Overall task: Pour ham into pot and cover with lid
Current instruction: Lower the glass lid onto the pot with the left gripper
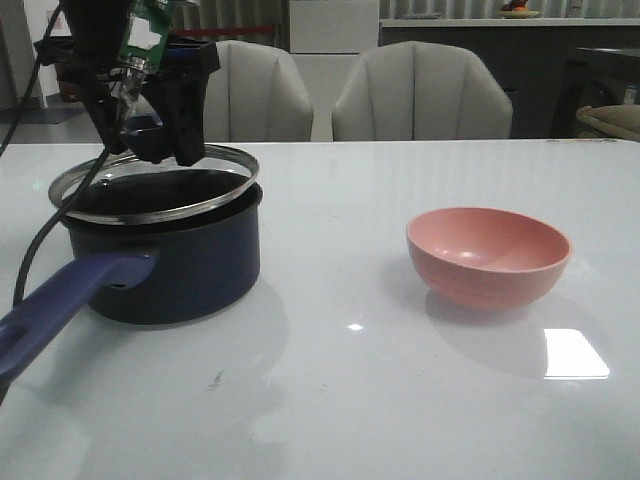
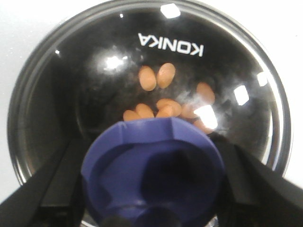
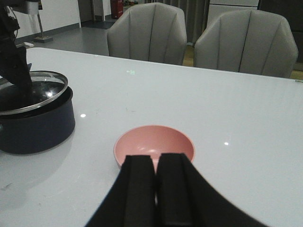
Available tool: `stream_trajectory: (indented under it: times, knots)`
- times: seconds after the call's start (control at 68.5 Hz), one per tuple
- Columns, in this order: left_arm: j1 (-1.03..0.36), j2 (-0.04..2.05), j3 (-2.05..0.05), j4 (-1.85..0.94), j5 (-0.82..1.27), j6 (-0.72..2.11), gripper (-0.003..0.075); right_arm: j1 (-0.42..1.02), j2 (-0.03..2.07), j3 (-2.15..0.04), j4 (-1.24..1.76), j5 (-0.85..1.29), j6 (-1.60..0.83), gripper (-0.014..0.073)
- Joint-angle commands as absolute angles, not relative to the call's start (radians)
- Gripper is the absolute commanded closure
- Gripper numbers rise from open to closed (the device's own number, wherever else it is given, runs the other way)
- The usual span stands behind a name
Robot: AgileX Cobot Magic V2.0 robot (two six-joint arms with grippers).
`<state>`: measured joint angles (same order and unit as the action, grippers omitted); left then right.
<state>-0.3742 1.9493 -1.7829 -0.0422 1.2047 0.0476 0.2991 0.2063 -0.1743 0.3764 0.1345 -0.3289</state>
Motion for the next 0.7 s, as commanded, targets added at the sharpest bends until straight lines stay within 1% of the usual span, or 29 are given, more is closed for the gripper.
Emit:
stream_trajectory:
  times: [0.0,0.336,0.569,0.686]
  knots:
    - [-0.381,1.895,-1.818,-0.059,1.166,0.044,0.0514,0.297,0.213,-0.202,0.378,0.055,-0.339,0.0437]
    - [-0.381,1.906,-1.818,-0.041,1.126,0.044,0.0512,0.297,0.213,-0.202,0.378,0.055,-0.339,0.0437]
    - [-0.381,1.951,-1.818,-0.041,1.181,0.042,0.0512,0.297,0.213,-0.202,0.378,0.055,-0.339,0.0437]
    - [-0.381,1.965,-1.818,-0.039,1.174,0.042,0.0512,0.297,0.213,-0.202,0.378,0.055,-0.339,0.0437]
